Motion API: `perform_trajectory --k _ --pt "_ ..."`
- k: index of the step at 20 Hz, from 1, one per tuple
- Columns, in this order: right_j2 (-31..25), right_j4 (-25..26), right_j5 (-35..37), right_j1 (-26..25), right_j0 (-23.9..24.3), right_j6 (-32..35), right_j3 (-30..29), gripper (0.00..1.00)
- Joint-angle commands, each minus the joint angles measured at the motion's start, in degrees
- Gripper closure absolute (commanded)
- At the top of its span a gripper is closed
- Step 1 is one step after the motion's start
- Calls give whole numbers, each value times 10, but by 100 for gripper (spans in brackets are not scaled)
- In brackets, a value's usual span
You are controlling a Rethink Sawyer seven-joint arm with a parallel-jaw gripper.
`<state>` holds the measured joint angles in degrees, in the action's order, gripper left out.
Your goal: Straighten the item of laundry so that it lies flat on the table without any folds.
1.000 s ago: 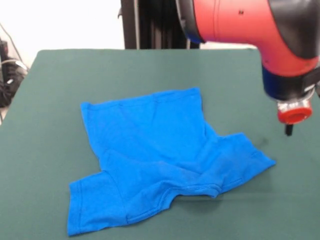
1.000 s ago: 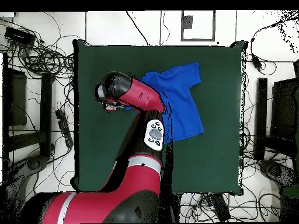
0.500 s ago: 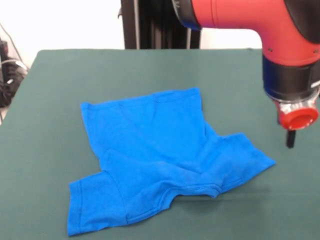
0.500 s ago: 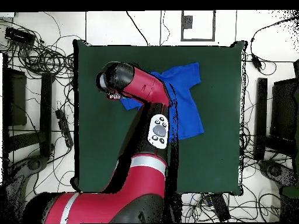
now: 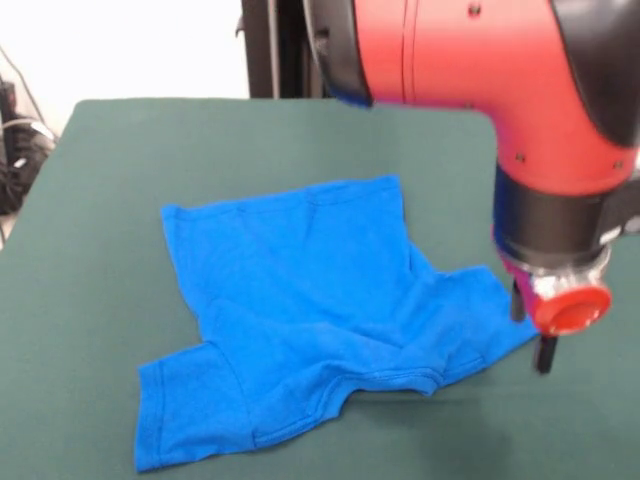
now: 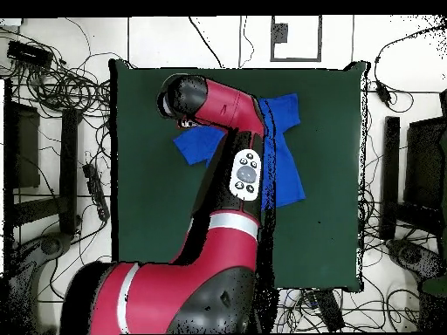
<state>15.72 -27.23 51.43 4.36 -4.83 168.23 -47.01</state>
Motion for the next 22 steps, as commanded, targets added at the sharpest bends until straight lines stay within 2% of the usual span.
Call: perform_trajectory --k 1,4,8,10,17,22 --pt "-56 58 49 -91 -18 -73 95 0" --pt "-54 74 62 -100 -28 -74 109 0" --pt "-77 69 64 -116 -43 -51 117 0" --pt "-89 58 75 -109 -50 -30 101 0" --pt "-91 57 140 -33 -56 -35 10 0" --pt "-91 66 172 -7 -45 -53 -4 0"
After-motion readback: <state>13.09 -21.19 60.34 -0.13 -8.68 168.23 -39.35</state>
